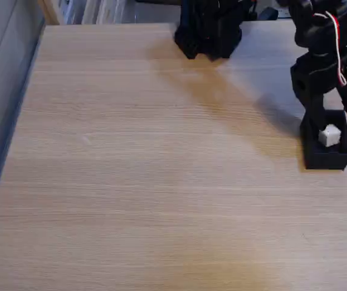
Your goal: Pick a white block and place it in the black box.
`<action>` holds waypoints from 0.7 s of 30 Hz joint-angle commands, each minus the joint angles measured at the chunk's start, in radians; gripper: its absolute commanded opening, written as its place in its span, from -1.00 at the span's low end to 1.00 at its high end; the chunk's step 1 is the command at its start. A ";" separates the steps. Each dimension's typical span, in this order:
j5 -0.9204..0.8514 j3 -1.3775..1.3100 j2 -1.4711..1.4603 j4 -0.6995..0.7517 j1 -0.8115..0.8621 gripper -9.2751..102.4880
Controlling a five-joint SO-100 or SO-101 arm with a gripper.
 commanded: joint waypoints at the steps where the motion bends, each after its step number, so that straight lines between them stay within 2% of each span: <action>1: 0.037 0.014 0.097 0.037 -0.003 -0.34; 3: 0.069 0.060 0.173 0.080 0.000 -0.43; 6: 0.121 0.156 0.318 0.163 0.017 -0.74; 8: 0.141 0.230 0.422 0.224 0.038 -0.83; 16: 0.064 0.606 0.885 0.466 0.209 -0.83; 21: -0.012 0.839 1.144 0.555 0.319 -0.83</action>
